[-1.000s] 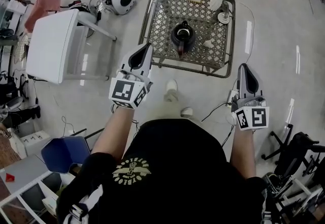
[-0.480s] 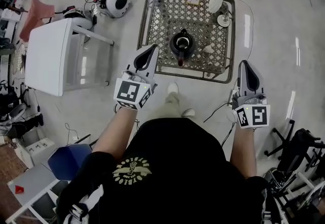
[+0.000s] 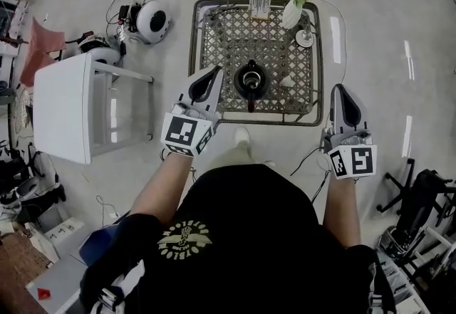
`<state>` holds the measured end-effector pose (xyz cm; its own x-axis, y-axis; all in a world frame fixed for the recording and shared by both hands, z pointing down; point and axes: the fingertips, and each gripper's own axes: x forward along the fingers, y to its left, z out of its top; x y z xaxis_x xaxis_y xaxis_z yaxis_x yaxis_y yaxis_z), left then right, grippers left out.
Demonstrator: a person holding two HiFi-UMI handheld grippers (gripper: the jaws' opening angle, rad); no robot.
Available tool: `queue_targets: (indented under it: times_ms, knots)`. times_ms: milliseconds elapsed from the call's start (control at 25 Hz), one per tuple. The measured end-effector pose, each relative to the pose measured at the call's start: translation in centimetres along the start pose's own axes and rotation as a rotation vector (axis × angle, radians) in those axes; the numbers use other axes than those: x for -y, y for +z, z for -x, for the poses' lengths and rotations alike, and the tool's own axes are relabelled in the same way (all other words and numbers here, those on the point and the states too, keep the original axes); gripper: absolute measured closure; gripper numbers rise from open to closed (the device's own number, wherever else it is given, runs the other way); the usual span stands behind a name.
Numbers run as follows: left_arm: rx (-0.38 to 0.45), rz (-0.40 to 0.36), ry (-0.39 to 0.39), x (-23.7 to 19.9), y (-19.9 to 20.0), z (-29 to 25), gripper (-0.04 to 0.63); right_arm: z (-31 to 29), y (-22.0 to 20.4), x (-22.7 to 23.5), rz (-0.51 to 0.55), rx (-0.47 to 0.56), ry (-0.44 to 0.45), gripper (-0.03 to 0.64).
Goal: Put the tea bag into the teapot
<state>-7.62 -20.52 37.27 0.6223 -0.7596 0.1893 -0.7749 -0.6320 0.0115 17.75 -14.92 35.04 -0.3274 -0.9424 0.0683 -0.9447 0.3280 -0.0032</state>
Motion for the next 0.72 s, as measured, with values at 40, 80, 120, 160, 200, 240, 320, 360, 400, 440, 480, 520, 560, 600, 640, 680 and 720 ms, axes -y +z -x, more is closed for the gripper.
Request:
queue_targets:
  times_ms: [40, 80, 120, 160, 200, 240, 320, 360, 400, 440, 480, 520, 560, 600, 640, 680, 720]
  knots:
    - [0.004, 0.001, -0.004, -0.6, 0.2, -0.5, 0.598, -0.4, 0.2, 0.1, 0.004, 0.002, -0.008, 0.609]
    - [0.007, 0.003, -0.008, -1.1, 0.4, -0.9, 0.598, -0.9, 0.4, 0.2, 0.009, 0.003, -0.015, 0.609]
    - [0.007, 0.004, -0.014, -1.6, 0.6, -1.4, 0.598, -1.3, 0.6, 0.3, 0.013, 0.004, -0.022, 0.609]
    - [0.005, 0.005, -0.021, -2.0, 0.6, -1.8, 0.598, -1.8, 0.8, 0.3, 0.017, 0.005, -0.028, 0.609]
    - [0.0, 0.005, -0.03, -2.3, 0.5, -2.2, 0.598, -2.3, 0.9, 0.3, 0.018, 0.005, -0.034, 0.609]
    - [-0.005, 0.004, -0.038, -2.7, 0.3, -2.7, 0.598, -2.8, 1.0, 0.3, 0.016, 0.006, -0.038, 0.609]
    - [-0.013, 0.003, -0.052, -3.4, 0.1, -3.3, 0.598, -3.9, 1.2, 0.2, 0.0, 0.009, -0.041, 0.609]
    - [-0.014, 0.005, -0.058, -3.8, 0.0, -3.5, 0.598, -4.4, 1.2, 0.1, -0.005, 0.01, -0.041, 0.609]
    - [-0.014, 0.006, -0.062, -4.3, -0.1, -3.7, 0.598, -4.9, 1.3, 0.0, -0.001, 0.01, -0.042, 0.609]
    - [-0.015, 0.008, -0.065, -4.7, -0.3, -3.9, 0.598, -5.4, 1.4, -0.1, 0.008, 0.009, -0.042, 0.609]
    - [-0.019, 0.012, -0.068, -5.1, -0.5, -4.1, 0.598, -5.8, 1.5, -0.2, 0.015, 0.007, -0.043, 0.609]
    - [-0.025, 0.017, -0.07, -5.3, -0.9, -4.2, 0.598, -6.1, 1.6, -0.2, 0.019, 0.004, -0.043, 0.609]
    - [-0.035, 0.025, -0.072, -5.5, -1.3, -4.4, 0.598, -6.3, 1.6, -0.2, 0.019, 0.0, -0.043, 0.609]
    - [-0.044, 0.036, -0.074, -5.4, -1.7, -4.6, 0.598, -6.5, 1.6, -0.1, 0.018, -0.008, -0.042, 0.609]
    - [-0.053, 0.048, -0.078, -5.2, -2.2, -4.8, 0.598, -6.6, 1.4, 0.0, 0.018, -0.017, -0.039, 0.609]
    - [-0.061, 0.057, -0.083, -4.9, -2.7, -4.9, 0.598, -6.8, 1.1, 0.1, 0.02, -0.028, -0.034, 0.609]
    - [-0.07, 0.062, -0.09, -4.6, -3.3, -5.1, 0.598, -6.9, 0.8, 0.2, 0.024, -0.04, -0.028, 0.609]
